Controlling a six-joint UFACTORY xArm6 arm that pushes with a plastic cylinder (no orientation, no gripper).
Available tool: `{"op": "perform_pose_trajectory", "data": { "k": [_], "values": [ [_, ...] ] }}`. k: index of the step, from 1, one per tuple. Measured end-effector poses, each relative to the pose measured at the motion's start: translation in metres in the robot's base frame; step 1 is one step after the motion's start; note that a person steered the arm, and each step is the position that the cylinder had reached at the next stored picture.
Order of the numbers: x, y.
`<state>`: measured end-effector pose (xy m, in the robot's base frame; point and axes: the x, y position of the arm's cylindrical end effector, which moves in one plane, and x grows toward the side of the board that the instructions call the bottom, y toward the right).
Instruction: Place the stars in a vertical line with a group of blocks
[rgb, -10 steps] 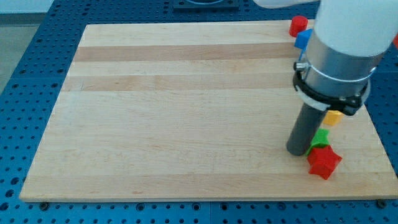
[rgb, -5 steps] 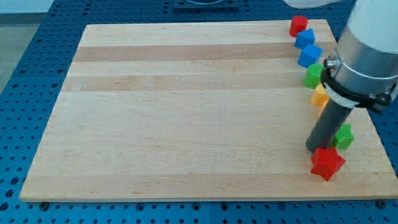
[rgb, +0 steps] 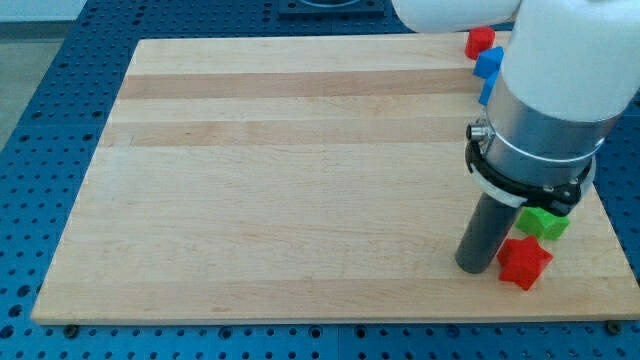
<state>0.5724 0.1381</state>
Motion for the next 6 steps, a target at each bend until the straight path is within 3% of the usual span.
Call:
{"op": "perform_pose_trajectory", "data": {
  "k": [6],
  "values": [
    [0.023, 0.014]
  ]
}}
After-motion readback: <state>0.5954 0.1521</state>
